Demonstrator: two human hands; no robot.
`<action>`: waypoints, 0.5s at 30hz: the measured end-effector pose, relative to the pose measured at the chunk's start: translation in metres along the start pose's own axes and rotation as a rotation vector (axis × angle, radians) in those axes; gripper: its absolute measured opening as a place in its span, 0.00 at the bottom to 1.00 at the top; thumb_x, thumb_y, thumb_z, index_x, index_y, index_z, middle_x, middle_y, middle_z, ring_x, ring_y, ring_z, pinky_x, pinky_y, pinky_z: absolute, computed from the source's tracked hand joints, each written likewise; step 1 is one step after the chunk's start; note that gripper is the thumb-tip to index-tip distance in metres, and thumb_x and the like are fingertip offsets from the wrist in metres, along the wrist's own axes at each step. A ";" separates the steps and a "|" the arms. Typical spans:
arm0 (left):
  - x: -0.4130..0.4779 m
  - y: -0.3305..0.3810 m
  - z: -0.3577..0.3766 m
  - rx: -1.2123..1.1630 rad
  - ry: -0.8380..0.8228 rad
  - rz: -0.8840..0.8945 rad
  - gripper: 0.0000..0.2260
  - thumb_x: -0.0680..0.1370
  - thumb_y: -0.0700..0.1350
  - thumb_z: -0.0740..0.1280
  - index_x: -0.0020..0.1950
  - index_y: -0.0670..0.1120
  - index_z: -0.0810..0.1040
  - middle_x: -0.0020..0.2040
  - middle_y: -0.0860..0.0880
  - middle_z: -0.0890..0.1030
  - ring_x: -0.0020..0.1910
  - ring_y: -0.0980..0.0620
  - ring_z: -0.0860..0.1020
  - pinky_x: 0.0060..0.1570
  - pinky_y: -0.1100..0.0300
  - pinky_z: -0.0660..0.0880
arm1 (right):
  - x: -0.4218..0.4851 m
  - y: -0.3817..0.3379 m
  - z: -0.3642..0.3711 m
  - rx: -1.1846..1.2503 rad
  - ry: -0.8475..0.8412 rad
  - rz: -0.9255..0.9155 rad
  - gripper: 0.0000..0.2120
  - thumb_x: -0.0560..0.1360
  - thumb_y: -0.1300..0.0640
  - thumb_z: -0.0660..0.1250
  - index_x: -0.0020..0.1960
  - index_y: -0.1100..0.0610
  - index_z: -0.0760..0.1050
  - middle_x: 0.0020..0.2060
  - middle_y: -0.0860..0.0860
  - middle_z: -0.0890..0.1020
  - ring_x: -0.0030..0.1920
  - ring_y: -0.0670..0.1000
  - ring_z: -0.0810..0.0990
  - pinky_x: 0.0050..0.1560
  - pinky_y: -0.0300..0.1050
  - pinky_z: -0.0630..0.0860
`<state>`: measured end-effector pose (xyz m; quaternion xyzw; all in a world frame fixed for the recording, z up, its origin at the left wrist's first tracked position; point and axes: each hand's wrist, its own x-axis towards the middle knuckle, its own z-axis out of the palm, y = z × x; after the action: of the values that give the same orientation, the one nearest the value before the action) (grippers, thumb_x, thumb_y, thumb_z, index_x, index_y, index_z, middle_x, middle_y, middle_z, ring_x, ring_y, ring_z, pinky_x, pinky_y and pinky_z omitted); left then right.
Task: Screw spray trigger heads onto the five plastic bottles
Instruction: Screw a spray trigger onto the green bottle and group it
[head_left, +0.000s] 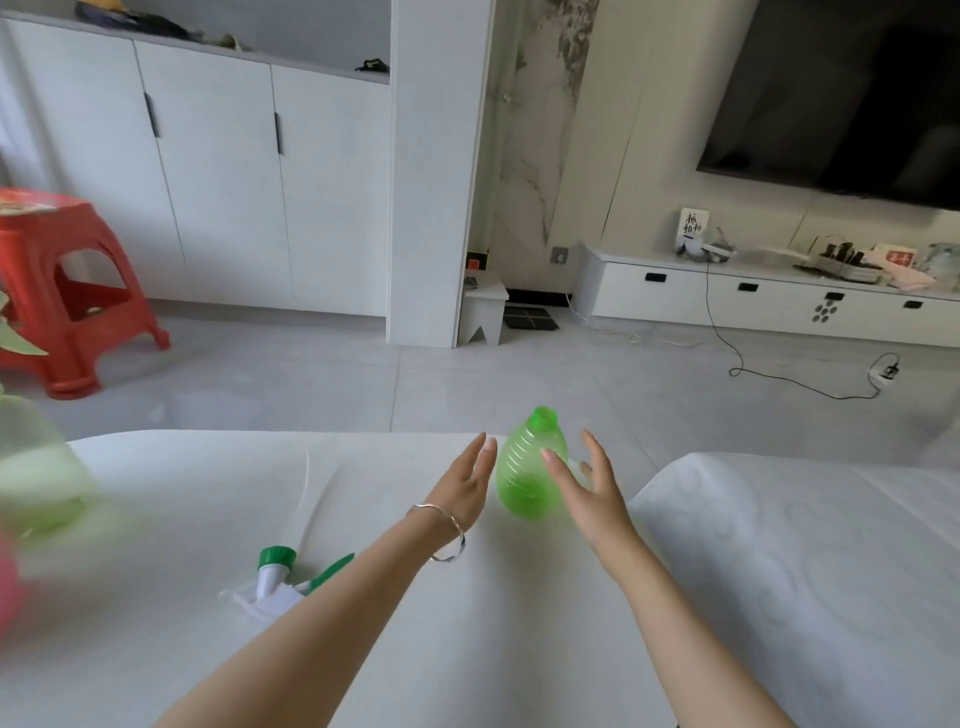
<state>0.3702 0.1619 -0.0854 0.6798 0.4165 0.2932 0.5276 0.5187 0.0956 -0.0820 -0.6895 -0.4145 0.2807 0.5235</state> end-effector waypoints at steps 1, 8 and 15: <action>0.003 -0.001 0.005 -0.015 -0.009 -0.005 0.25 0.81 0.55 0.49 0.76 0.47 0.56 0.77 0.51 0.59 0.75 0.56 0.56 0.64 0.71 0.49 | 0.001 0.002 0.000 0.024 -0.013 0.033 0.37 0.71 0.40 0.67 0.74 0.45 0.54 0.75 0.46 0.60 0.73 0.46 0.60 0.68 0.43 0.61; 0.006 -0.006 0.018 -0.062 -0.037 -0.021 0.24 0.81 0.55 0.48 0.75 0.47 0.59 0.76 0.51 0.62 0.75 0.55 0.58 0.62 0.71 0.51 | -0.004 0.006 0.009 0.074 -0.068 0.089 0.35 0.72 0.41 0.67 0.74 0.47 0.56 0.73 0.46 0.65 0.72 0.47 0.64 0.67 0.43 0.63; -0.023 0.013 -0.018 0.005 0.038 0.099 0.22 0.79 0.55 0.58 0.71 0.51 0.64 0.71 0.45 0.68 0.71 0.49 0.67 0.71 0.50 0.63 | -0.026 -0.022 0.022 0.174 -0.043 0.011 0.18 0.74 0.43 0.65 0.62 0.45 0.68 0.63 0.48 0.74 0.58 0.48 0.76 0.58 0.48 0.76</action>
<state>0.3472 0.1496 -0.0671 0.6953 0.3930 0.3305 0.5028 0.4814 0.0863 -0.0693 -0.6375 -0.3958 0.3332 0.5708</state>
